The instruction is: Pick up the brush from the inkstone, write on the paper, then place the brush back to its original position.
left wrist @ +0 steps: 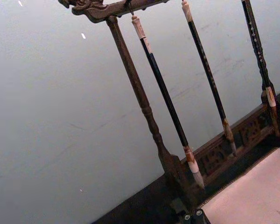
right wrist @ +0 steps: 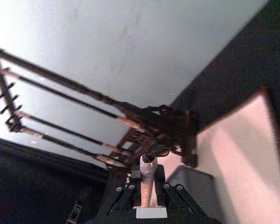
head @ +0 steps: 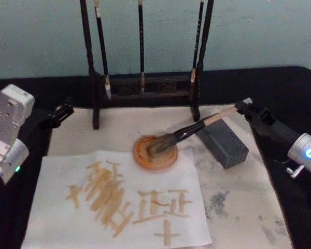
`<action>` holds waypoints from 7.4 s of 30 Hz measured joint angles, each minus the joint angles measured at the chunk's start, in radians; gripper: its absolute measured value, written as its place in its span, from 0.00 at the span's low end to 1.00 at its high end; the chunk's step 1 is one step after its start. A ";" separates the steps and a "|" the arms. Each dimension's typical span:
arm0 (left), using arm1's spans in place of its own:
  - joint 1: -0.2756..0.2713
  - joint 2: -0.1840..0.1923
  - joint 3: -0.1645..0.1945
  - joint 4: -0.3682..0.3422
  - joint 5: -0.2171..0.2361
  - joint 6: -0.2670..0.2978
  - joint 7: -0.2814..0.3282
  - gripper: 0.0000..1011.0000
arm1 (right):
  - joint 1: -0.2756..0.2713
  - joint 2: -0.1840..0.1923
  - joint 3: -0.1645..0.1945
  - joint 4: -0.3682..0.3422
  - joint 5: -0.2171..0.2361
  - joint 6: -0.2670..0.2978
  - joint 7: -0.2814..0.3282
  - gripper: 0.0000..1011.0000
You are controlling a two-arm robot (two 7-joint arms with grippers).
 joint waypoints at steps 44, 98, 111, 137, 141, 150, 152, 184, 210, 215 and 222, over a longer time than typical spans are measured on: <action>0.000 0.000 0.000 0.000 0.000 0.000 0.000 0.99 | -0.163 0.241 -0.079 -0.535 -0.101 -0.196 -0.046 0.17; 0.000 0.000 0.000 0.000 0.000 0.000 0.000 0.99 | -0.176 0.269 -0.156 -0.556 -0.207 -0.265 -0.101 0.17; 0.000 0.000 0.000 0.000 0.000 0.000 0.000 0.99 | -0.206 0.296 -0.114 -0.564 -0.189 -0.282 -0.099 0.17; 0.000 0.000 0.000 0.000 0.000 0.000 0.000 0.99 | -0.200 0.272 -0.138 -0.599 -0.192 -0.280 -0.070 0.17; 0.000 0.000 0.000 0.000 0.000 0.000 0.000 0.99 | -0.188 0.256 -0.154 -0.576 -0.196 -0.273 -0.073 0.17; 0.000 0.000 0.000 0.000 0.000 0.000 0.000 0.99 | -0.174 0.236 -0.170 -0.538 -0.206 -0.270 -0.078 0.17; 0.000 0.000 0.000 0.000 0.000 0.000 0.000 0.99 | -0.175 0.236 -0.170 -0.532 -0.207 -0.270 -0.078 0.17; 0.000 0.000 0.000 0.000 0.000 0.000 0.000 0.99 | -0.276 0.309 -0.055 -0.562 -0.172 -0.313 -0.066 0.17; 0.000 0.000 0.000 0.000 0.000 0.000 0.000 0.99 | -0.215 0.250 -0.168 -0.607 -0.210 -0.276 -0.048 0.17; 0.000 0.000 0.000 0.000 0.000 0.000 0.000 0.99 | -0.203 0.238 -0.182 -0.584 -0.218 -0.272 -0.059 0.17; 0.000 0.000 0.000 0.000 0.000 0.000 0.000 0.99 | -0.204 0.240 -0.175 -0.568 -0.218 -0.275 -0.066 0.17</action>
